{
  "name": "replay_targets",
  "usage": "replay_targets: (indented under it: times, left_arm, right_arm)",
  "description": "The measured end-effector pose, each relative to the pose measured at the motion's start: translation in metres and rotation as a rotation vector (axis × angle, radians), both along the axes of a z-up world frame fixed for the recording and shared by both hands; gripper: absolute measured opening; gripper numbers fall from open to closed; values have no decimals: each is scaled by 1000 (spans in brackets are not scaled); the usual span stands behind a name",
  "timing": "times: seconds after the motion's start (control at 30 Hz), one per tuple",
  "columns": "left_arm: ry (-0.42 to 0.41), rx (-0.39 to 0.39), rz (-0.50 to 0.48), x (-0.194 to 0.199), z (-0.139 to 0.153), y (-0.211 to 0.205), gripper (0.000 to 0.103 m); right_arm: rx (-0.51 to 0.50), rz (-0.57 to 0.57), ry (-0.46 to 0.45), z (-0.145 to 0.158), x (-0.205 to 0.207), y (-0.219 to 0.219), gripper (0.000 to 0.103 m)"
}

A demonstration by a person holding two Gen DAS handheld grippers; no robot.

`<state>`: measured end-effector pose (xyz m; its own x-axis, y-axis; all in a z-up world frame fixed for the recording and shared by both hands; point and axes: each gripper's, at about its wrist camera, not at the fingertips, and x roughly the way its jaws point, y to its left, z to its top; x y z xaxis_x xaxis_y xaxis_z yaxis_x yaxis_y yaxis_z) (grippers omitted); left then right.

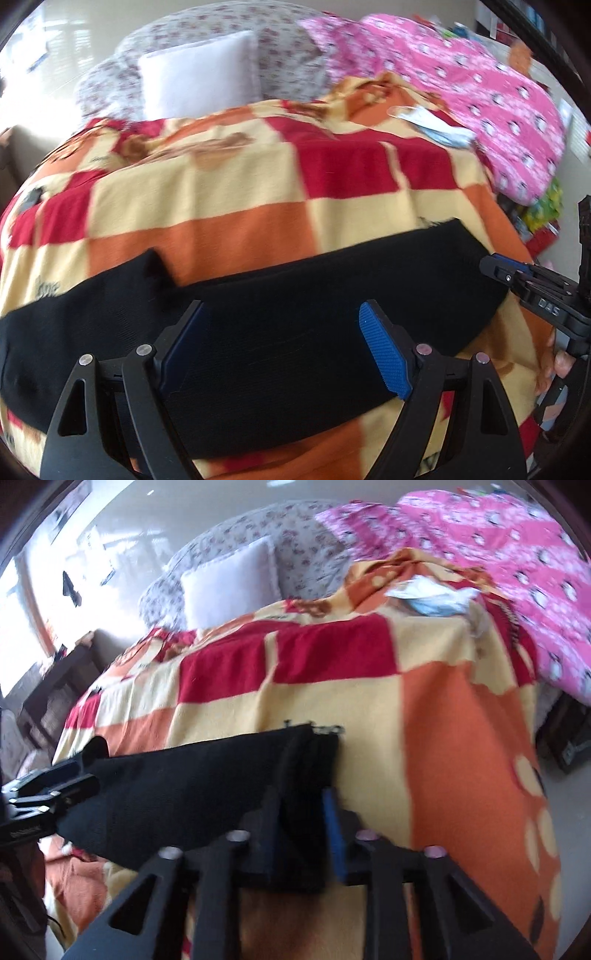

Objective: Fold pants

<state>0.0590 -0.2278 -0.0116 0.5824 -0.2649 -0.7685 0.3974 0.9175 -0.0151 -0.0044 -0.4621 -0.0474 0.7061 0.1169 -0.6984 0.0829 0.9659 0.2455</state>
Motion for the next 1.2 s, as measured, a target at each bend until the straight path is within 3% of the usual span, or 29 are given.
replay_targets:
  times: [0.07, 0.17, 0.53, 0.7, 0.9, 1.07, 1.2]
  left_arm:
    - [-20, 25, -20, 1, 0, -12, 84]
    - [-24, 46, -51, 5, -1, -31, 84]
    - [-33, 75, -138, 19, -5, -67, 84]
    - [28, 44, -219, 32, -7, -86, 84]
    - [61, 100, -326, 45, -19, -127, 84]
    - [138, 54, -394, 57, -25, -154, 84]
    - [141, 51, -415, 60, -29, -169, 84]
  right_arm:
    - [49, 3, -16, 2, -14, -5, 43]
    - [76, 19, -7, 1, -26, -3, 59]
    - [140, 35, -11, -6, -40, 0, 64]
    - [177, 41, -1, -15, -38, 0, 65]
    - [224, 45, -26, -19, -35, -1, 67]
    - [267, 46, -40, -20, -31, -2, 71]
    - [321, 39, -53, -23, -27, -5, 71]
